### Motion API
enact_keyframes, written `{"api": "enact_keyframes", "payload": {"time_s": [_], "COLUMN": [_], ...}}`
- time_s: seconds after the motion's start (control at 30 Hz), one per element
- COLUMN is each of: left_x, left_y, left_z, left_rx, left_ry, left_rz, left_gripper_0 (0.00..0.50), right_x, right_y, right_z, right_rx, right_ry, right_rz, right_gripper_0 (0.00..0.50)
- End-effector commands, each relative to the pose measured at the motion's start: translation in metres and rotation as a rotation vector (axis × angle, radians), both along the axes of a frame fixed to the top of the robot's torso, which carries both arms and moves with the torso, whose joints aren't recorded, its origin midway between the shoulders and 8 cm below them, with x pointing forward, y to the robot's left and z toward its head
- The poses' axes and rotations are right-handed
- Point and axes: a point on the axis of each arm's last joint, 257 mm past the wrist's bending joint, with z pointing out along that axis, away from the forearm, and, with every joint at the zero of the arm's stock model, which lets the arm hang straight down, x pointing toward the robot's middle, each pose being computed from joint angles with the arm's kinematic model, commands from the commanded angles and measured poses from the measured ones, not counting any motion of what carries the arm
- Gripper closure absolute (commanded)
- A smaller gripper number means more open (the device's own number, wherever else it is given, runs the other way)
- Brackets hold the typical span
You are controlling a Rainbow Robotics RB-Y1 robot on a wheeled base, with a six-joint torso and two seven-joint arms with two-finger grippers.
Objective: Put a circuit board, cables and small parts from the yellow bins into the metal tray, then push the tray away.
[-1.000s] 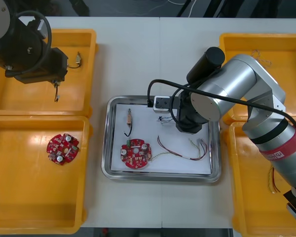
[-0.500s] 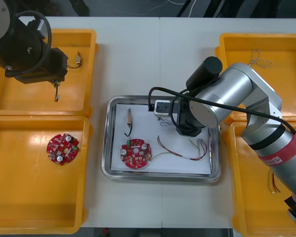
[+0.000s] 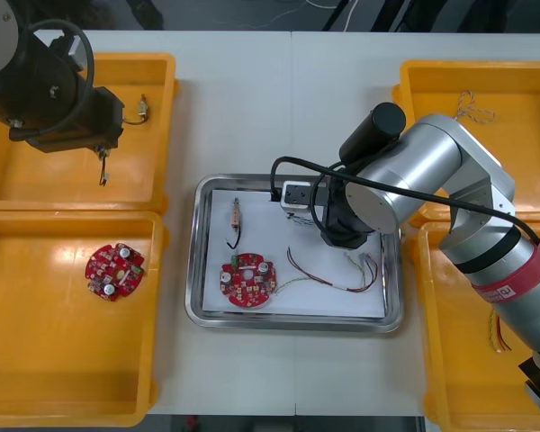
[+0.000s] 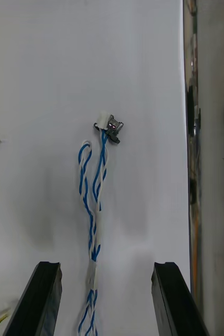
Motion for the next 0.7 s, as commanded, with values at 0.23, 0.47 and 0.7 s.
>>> {"api": "enact_keyframes", "payload": {"time_s": [0.23, 0.47, 0.7], "left_x": [-0.003, -0.003, -0.003], "left_y": [-0.003, -0.003, -0.003], "left_z": [0.008, 0.008, 0.008], "left_rx": [-0.068, -0.069, -0.073], "left_ry": [-0.015, -0.015, -0.014], "left_rz": [0.063, 0.064, 0.068], "left_gripper_0": [0.500, 0.499, 0.500], "right_x": [-0.011, -0.016, 0.007], "right_y": [0.001, -0.023, -0.063], "right_z": [0.063, 0.109, 0.169], "right_rx": [0.037, 0.093, 0.194], "right_ry": [0.021, 0.074, -0.053], "right_rz": [-0.053, -0.130, -0.245], "right_gripper_0": [0.000, 0.000, 0.000]}}
